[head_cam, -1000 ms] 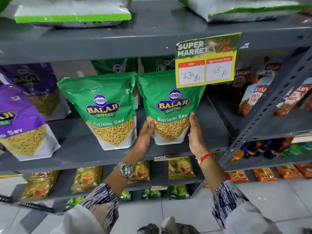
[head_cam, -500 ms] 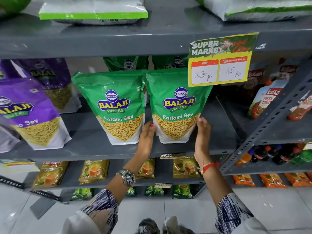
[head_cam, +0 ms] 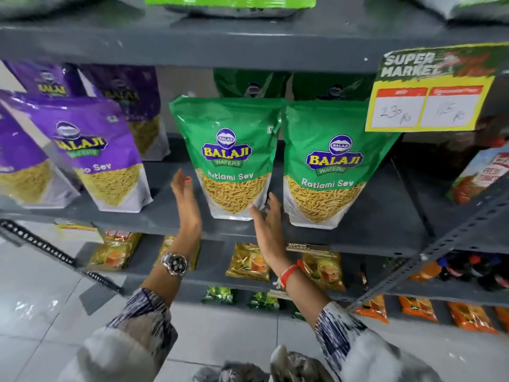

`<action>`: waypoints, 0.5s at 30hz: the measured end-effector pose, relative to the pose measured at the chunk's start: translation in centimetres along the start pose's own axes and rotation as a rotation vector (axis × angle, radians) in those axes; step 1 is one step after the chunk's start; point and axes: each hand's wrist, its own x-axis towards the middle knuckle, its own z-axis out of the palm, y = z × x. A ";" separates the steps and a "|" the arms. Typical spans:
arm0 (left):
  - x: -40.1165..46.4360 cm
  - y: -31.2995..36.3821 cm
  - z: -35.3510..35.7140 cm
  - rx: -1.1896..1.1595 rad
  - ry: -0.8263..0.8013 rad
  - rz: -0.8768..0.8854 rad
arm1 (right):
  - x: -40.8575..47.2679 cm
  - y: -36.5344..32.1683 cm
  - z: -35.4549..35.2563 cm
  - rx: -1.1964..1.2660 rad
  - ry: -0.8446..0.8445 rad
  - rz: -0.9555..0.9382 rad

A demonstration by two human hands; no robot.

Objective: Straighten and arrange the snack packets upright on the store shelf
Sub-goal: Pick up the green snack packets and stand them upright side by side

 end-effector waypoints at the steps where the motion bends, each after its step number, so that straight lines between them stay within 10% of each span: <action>1: 0.7 0.1 0.2 -0.001 -0.045 -0.023 | 0.4 -0.2 0.4 -0.015 0.005 0.020; 15: 1.5 -0.1 0.2 -0.130 -0.486 -0.076 | 2.0 -0.2 3.0 0.052 0.198 -0.008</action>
